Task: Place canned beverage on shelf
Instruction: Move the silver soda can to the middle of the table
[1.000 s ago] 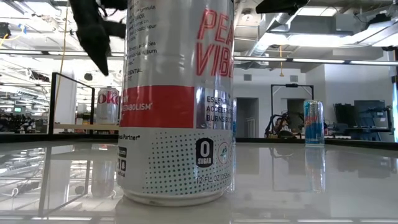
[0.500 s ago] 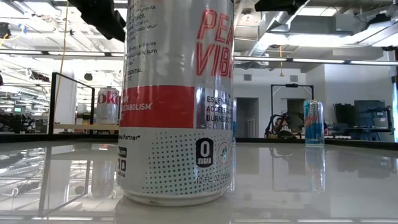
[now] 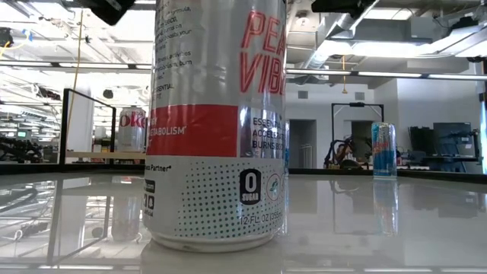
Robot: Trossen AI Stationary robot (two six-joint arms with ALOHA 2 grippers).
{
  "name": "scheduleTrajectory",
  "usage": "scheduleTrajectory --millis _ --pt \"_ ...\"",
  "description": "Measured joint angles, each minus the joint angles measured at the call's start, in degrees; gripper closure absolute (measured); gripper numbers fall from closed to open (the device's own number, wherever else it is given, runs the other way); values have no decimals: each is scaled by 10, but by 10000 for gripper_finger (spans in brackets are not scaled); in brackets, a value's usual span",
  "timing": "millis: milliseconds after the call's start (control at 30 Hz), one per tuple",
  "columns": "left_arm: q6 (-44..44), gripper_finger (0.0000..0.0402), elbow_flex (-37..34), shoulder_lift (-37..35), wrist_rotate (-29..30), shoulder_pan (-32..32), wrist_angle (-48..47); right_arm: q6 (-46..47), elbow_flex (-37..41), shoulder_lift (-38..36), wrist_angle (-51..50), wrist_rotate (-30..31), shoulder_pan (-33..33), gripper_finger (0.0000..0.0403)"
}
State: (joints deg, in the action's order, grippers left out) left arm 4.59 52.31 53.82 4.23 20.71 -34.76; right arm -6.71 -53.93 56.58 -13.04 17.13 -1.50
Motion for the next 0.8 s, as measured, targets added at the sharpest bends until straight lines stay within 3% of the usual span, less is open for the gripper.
scheduleTrajectory --millis 200,433,633,800 --pt "26 402 0 0 68 105 0 52 0 10 5 -70 -17 335" --pt "-23 402 -13 1 149 191 46 54 -20 78 25 -70 -90 335" --pt "-139 402 -83 -6 135 211 177 170 -153 166 -143 -67 -164 335" --pt "-198 402 -122 -32 109 198 229 361 -292 262 -338 -64 -215 335"
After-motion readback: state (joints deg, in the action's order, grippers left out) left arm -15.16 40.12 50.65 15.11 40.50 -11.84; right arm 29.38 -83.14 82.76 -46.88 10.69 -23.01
